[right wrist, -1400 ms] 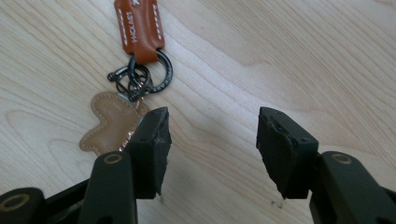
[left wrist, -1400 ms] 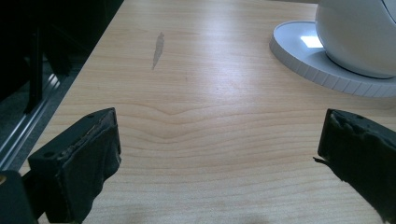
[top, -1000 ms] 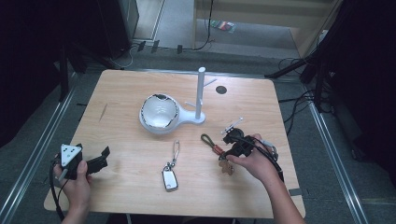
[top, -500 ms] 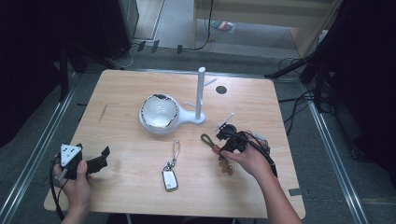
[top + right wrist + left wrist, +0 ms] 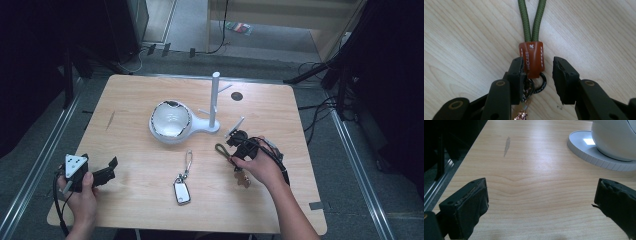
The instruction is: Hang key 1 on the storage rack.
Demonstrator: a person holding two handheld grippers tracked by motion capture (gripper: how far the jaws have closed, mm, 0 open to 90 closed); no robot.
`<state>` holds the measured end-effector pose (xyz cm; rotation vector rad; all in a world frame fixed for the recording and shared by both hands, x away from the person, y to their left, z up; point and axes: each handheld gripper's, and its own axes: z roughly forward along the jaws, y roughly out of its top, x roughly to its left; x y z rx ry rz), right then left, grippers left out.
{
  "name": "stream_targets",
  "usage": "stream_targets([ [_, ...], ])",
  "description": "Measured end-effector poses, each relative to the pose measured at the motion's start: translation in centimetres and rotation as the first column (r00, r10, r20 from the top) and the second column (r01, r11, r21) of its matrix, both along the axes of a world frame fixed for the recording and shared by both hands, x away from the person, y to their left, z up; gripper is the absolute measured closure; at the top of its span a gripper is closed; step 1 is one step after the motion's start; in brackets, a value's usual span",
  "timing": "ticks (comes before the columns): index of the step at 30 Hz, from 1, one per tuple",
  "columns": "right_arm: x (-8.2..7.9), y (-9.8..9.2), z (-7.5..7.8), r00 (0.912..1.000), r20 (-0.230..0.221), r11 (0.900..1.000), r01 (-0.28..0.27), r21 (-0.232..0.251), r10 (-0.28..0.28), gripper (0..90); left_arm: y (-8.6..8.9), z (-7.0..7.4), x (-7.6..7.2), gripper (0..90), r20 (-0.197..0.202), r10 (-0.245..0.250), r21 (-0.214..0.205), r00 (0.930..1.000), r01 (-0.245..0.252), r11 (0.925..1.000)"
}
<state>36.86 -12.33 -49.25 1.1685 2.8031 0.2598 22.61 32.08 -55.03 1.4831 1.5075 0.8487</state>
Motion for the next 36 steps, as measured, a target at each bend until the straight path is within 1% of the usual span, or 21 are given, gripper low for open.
stream_targets([
  [3, 0.1, 0.2, -0.2, 1.0000, 0.002, 1.0000, -0.001, -0.002, 0.001, 61.0, 0.0, 0.0, 0.0, 0.0, 0.000, 0.000, 0.000, 1.0000, 0.000, 1.0000],
  [8, 0.2, 0.8, -0.8, 0.9998, -0.009, 0.9995, -0.017, -0.025, 0.016, 60.5, 0.0, 0.0, 0.0, 0.0, 0.000, -0.002, 0.000, 1.0000, 0.002, 1.0000],
  [9, 0.2, 1.0, -0.9, 0.9997, -0.003, 0.9992, -0.026, -0.031, 0.026, 62.0, 0.0, 0.0, 0.0, 0.0, -0.001, -0.002, 0.001, 1.0000, 0.002, 1.0000],
  [16, 0.2, 1.4, -1.4, 0.9996, 0.000, 0.9991, -0.027, -0.033, 0.027, 65.8, 0.0, 0.0, 0.0, 0.0, -0.003, -0.003, -0.002, 1.0000, 0.003, 1.0000],
  [21, 0.0, 1.4, -1.4, 0.9998, 0.010, 0.9994, -0.017, -0.030, 0.017, 67.7, 0.0, 0.0, 0.0, 0.0, -0.002, -0.003, 0.000, 1.0000, 0.003, 1.0000],
  [23, -0.1, 1.2, -1.3, 0.9998, 0.018, 0.9997, -0.004, -0.026, 0.004, 68.0, 0.0, 0.0, 0.0, 0.0, -0.003, -0.003, -0.001, 1.0000, 0.003, 1.0000],
  [24, -0.2, 1.1, -1.3, 0.9996, 0.027, 0.9998, 0.006, -0.016, -0.006, 68.0, 0.0, 0.0, 0.0, 0.0, -0.003, -0.003, -0.001, 1.0000, 0.003, 1.0000],
  [27, -0.2, 0.4, -0.8, 0.9981, 0.055, 0.9990, 0.026, 0.035, -0.028, 68.1, 0.0, 0.0, 0.0, 0.0, -0.002, -0.003, 0.000, 1.0000, 0.003, 1.0000],
  [29, -0.4, -0.1, -0.3, 0.9961, 0.074, 0.9967, 0.044, 0.069, -0.049, 68.1, 0.0, 0.0, 0.0, 0.0, -0.002, -0.003, 0.001, 1.0000, 0.003, 1.0000],
  [30, -0.6, -0.5, 0.2, 0.9937, 0.092, 0.9934, 0.055, 0.101, -0.064, 68.1, 0.0, 0.0, 0.0, 0.0, -0.003, -0.004, 0.001, 1.0000, 0.004, 1.0000],
  [32, -0.6, -0.7, 0.4, 0.9925, 0.100, 0.9922, 0.059, 0.110, -0.071, 68.1, 0.0, 0.0, 0.0, 0.0, -0.003, -0.003, 0.002, 1.0000, 0.003, 1.0000],
  [33, -0.8, -1.1, 1.0, 0.9885, 0.126, 0.9887, 0.067, 0.134, -0.084, 68.1, 0.0, 0.0, 0.0, 0.0, -0.006, -0.004, 0.003, 1.0000, 0.004, 1.0000],
  [34, -0.8, -1.1, 1.0, 0.9885, 0.126, 0.9887, 0.067, 0.134, -0.084, 68.1, 0.0, 0.0, 0.0, 0.0, -0.006, -0.004, 0.003, 1.0000, 0.004, 1.0000],
  [35, -1.0, -1.4, 1.6, 0.9850, 0.144, 0.9854, 0.074, 0.154, -0.096, 68.1, 0.0, 0.0, 0.0, 0.0, -0.005, -0.003, 0.004, 1.0000, 0.003, 1.0000],
  [36, -1.0, -1.4, 1.6, 0.9850, 0.144, 0.9854, 0.074, 0.154, -0.096, 68.1, 0.0, 0.0, 0.0, 0.0, -0.005, -0.003, 0.004, 1.0000, 0.003, 1.0000],
])
